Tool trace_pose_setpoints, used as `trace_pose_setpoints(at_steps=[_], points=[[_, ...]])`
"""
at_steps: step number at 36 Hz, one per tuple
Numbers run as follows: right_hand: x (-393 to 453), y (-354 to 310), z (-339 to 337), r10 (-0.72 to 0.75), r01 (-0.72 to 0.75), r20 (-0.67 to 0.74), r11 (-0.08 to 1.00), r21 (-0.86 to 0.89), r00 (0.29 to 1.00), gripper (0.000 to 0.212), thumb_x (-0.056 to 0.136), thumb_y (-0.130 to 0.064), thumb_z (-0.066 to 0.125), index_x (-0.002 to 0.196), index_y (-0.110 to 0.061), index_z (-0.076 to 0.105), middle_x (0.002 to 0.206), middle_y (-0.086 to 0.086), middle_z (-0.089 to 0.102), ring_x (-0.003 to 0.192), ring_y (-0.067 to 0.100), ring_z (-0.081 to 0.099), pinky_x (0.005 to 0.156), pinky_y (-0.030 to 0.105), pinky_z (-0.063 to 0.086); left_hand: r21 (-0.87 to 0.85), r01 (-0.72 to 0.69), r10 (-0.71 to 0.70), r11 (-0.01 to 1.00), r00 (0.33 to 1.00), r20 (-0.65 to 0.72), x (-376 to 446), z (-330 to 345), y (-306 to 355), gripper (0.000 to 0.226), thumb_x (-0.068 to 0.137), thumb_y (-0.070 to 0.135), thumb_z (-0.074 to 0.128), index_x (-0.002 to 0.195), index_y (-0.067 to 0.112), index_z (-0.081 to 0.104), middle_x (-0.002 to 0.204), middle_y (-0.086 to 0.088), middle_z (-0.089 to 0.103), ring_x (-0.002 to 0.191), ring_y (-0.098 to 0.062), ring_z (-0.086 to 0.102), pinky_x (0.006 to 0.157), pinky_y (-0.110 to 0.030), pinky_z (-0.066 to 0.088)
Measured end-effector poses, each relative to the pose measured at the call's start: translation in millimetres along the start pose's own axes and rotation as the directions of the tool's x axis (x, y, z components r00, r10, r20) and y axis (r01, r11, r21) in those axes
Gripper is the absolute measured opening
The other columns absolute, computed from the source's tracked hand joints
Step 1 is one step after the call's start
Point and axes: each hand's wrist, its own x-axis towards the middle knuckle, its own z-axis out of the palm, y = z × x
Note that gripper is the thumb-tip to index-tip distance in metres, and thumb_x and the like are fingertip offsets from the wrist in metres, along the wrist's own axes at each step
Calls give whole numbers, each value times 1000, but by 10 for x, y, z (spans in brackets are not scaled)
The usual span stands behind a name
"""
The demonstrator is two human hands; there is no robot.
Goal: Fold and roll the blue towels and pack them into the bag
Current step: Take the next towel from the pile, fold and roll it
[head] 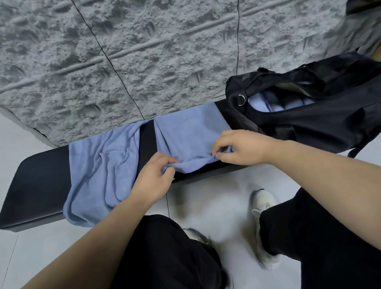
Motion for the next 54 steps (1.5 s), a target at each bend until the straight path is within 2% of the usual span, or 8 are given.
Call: trace_pose_setpoints(at_steps=[10,16,21,29,32,37,47,54], points=[[-11,-114,14,52,-6,-198,974,227,979,11,92,-24,67,98,-28,75,101,-20,56,96,-1,56,86,4,35,-64,174,-179,983,980,-82,-8,-20,64,36,97,4,30,99,25,59,67,7,51,43,1,44,43,-15,30],[-30,-203,-19,149,-37,-266,922,384,953,19,89,-25,70,85,-43,72,119,-22,60,109,-8,55,94,12,38,-118,146,-156,982,985,-71,-66,-127,124,44,101,7,30,119,33,60,116,4,62,86,-8,54,63,-6,40],[-29,-278,-155,203,-36,-334,895,445,920,16,95,-24,60,85,-37,65,81,-1,71,70,11,59,73,24,48,-159,83,-111,984,978,-178,-115,-229,332,36,106,14,26,120,31,55,70,6,49,48,-6,37,43,-13,31],[-181,-443,-334,149,-106,-196,971,216,969,14,100,-45,44,93,-33,43,75,-3,53,66,16,47,73,41,45,22,-90,93,996,981,-170,-177,-350,606,22,104,21,38,120,21,53,73,14,46,61,-1,47,57,-13,34],[-292,-494,-423,88,-93,-106,995,-42,990,41,85,-58,62,109,-29,45,96,-6,60,82,19,55,75,38,45,268,-120,128,956,992,-12,-186,-433,556,45,90,43,63,130,30,47,111,16,52,97,-1,50,77,-24,36],[-326,-448,-465,59,-64,-26,958,-280,998,21,84,-19,60,104,-21,55,96,-5,52,89,25,57,76,40,46,556,-186,138,810,982,127,-213,-509,524,43,89,24,59,131,27,48,121,5,51,104,-19,55,70,-29,37],[-466,-458,-626,140,-142,-140,990,-7,980,51,76,12,39,104,-13,72,110,-1,69,105,22,58,94,36,46,326,-36,32,945,999,18,-362,-668,539,30,91,32,65,109,20,44,77,-4,53,60,-18,48,52,-26,35],[-558,-526,-714,121,-103,-152,988,118,981,45,71,16,34,77,-15,67,79,6,65,80,26,55,68,30,40,274,2,-8,962,1000,22,-436,-747,526,14,93,22,63,104,18,55,91,-4,62,79,-25,59,73,-40,49]])
